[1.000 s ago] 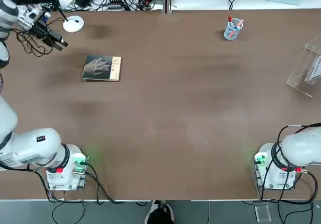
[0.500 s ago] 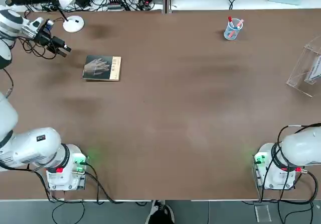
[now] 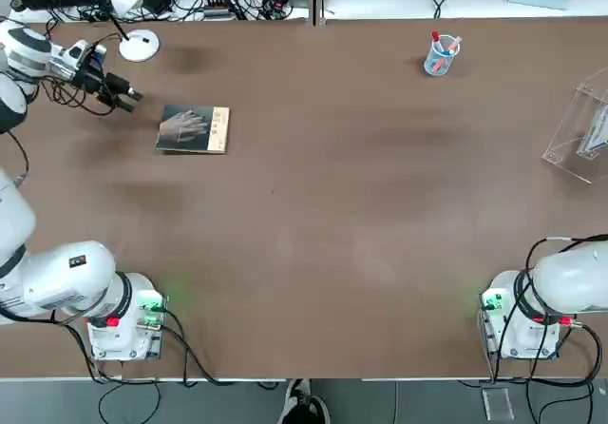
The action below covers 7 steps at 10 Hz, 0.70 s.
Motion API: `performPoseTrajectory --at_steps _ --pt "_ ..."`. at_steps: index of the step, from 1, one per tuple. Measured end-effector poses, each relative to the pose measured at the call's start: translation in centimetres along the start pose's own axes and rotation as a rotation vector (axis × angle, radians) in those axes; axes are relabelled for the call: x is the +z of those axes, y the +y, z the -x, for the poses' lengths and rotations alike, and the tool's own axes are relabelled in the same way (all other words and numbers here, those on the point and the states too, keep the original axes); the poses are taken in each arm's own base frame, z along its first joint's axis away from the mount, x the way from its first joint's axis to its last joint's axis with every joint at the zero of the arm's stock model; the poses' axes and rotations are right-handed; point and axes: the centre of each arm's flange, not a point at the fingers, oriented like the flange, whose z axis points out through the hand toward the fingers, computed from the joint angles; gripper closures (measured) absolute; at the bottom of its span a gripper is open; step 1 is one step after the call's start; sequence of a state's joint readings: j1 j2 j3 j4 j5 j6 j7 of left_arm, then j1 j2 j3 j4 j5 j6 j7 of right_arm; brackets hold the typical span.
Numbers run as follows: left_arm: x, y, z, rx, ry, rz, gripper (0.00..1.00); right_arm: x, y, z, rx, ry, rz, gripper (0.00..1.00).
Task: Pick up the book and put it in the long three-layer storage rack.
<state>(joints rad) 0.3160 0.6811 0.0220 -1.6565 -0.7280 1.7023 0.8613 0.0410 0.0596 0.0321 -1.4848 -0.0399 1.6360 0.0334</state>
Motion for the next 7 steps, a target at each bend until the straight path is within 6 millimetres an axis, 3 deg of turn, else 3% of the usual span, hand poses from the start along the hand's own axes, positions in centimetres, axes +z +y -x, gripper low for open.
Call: performPoseTrajectory --at_steps 3,7 --pt "1.3 -0.4 -0.4 -0.006 0.017 0.026 0.0 -1.4 -0.4 1.3 -0.008 0.011 0.0 0.0" --pt "3.5 -1.6 -0.3 0.002 0.034 0.037 0.0 -1.7 -0.7 1.7 -0.014 0.022 0.006 0.0"
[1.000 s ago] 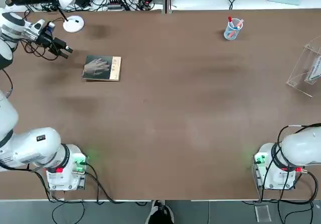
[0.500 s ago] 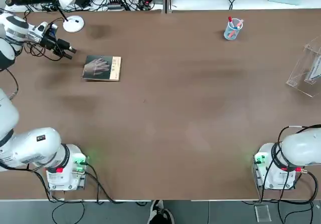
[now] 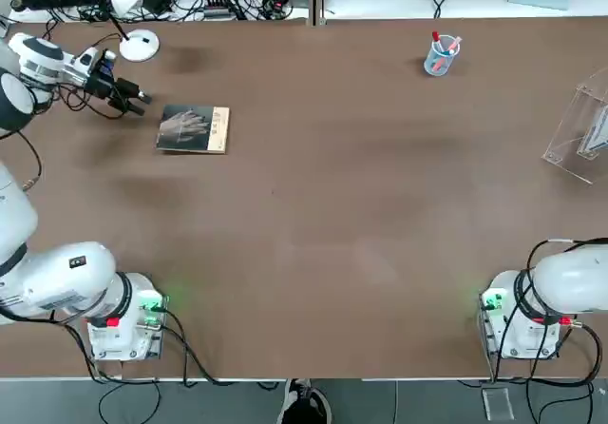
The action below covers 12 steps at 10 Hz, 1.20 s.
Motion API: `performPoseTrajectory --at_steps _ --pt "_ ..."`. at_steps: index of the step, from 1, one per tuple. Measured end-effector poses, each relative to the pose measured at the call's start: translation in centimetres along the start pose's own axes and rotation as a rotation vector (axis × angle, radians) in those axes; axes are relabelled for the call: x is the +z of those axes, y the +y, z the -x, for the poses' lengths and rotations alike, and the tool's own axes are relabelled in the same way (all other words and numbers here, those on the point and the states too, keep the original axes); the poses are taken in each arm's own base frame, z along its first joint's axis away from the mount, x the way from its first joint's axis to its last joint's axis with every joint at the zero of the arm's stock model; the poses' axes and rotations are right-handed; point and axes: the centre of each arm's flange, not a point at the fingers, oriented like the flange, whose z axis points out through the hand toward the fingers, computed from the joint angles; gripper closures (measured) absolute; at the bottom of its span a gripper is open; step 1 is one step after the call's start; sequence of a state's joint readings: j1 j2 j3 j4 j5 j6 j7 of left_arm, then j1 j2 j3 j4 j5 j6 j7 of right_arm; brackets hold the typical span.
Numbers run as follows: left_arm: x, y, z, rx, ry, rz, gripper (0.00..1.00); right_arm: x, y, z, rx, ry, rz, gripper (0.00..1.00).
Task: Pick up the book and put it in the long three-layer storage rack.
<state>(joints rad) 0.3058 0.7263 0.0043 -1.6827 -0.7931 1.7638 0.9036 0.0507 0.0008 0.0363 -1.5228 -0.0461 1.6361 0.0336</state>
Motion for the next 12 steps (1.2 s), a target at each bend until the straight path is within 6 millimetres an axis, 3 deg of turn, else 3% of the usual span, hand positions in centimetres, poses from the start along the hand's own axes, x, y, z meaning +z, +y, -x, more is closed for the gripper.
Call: performPoseTrajectory --at_steps 3,12 --pt "1.8 -0.7 0.0 0.012 0.006 0.011 0.0 -0.1 -0.2 0.0 -0.004 0.001 0.003 0.0" --pt "3.9 0.0 -0.2 0.006 0.018 0.055 0.0 -0.1 -1.2 0.1 -0.006 0.0 0.002 0.0"
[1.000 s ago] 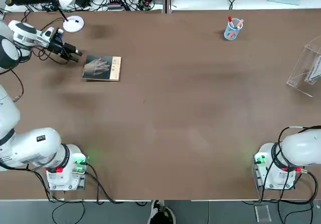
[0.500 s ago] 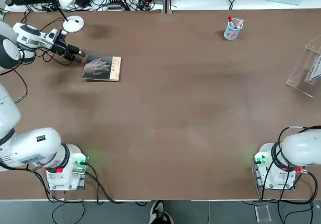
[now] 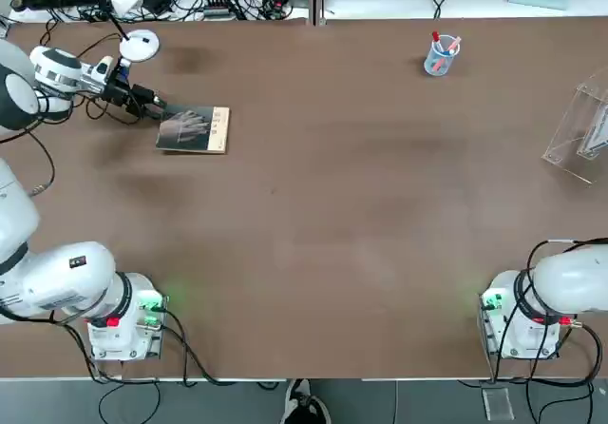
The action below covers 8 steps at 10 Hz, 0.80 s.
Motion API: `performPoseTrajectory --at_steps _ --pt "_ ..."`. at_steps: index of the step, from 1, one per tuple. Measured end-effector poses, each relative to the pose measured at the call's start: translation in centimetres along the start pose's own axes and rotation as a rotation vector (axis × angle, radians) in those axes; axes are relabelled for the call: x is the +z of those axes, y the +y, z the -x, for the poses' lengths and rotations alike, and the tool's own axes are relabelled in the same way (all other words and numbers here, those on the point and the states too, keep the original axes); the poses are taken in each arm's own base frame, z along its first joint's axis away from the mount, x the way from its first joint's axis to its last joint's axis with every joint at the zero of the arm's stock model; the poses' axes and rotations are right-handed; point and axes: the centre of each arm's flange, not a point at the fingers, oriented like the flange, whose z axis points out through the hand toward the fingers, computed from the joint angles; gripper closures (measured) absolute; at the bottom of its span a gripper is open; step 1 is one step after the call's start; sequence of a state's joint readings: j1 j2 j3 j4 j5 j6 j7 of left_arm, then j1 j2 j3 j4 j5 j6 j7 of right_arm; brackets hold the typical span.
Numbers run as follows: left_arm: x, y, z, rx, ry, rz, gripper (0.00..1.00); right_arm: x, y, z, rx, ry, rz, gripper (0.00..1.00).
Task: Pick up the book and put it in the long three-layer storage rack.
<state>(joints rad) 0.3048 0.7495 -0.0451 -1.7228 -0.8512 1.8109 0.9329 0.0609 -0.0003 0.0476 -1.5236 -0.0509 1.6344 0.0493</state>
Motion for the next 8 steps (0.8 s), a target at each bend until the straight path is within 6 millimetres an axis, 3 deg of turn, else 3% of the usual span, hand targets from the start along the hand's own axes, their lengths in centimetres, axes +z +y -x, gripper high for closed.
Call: performPoseTrajectory --at_steps 8 --pt "1.13 0.48 -0.2 -0.004 0.003 0.02 0.0 0.19 -0.78 0.1 -0.009 -0.008 0.0 0.0"
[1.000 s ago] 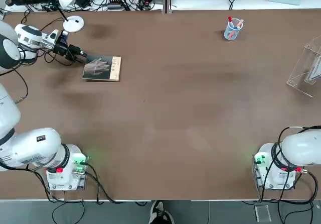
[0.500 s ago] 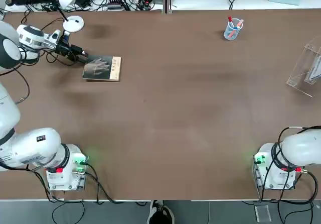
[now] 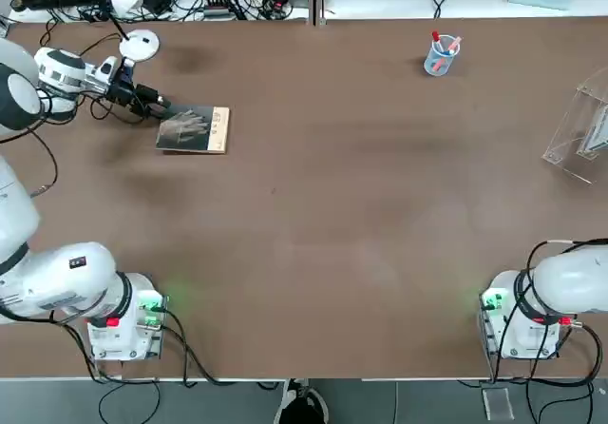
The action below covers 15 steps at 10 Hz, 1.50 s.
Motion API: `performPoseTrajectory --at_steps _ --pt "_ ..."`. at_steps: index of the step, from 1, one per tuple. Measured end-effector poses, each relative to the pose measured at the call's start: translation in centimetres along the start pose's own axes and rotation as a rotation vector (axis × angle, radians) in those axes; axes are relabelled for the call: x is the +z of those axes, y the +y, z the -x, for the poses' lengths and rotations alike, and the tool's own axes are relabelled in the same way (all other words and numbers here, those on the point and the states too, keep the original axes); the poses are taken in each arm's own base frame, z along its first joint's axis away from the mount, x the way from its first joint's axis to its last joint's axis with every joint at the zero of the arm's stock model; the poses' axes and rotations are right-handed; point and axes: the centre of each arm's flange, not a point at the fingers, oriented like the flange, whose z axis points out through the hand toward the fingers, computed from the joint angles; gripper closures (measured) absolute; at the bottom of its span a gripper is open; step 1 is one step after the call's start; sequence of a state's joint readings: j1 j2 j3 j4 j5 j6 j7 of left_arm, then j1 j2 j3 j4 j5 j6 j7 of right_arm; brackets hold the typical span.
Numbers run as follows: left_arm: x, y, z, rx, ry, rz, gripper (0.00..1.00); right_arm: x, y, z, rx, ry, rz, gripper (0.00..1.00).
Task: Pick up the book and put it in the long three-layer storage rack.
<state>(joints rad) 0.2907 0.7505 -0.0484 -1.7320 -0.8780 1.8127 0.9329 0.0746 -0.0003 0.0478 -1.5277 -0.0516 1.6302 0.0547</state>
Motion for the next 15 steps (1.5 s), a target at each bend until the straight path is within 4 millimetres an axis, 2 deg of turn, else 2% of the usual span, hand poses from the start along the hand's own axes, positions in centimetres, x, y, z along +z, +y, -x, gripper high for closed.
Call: performPoseTrajectory --at_steps 10,11,12,14,15 --pt "1.3 -0.6 0.1 0.012 0.011 0.02 0.02 0.0 0.0 0.0 0.0 0.003 0.0 0.0" --pt "1.3 -0.6 0.1 0.017 0.014 0.022 0.07 0.0 0.0 0.0 0.0 0.003 0.0 0.0" --pt "1.4 -0.6 0.1 0.02 0.015 0.025 0.07 0.0 0.0 0.0 0.0 0.003 0.0 0.0" --pt "1.6 -0.8 0.2 0.028 0.017 0.029 0.19 0.0 0.0 0.0 0.0 0.003 0.0 0.0" --pt "1.6 -0.9 0.2 0.031 0.019 0.031 0.19 0.0 0.0 0.0 0.0 0.003 0.0 0.0"
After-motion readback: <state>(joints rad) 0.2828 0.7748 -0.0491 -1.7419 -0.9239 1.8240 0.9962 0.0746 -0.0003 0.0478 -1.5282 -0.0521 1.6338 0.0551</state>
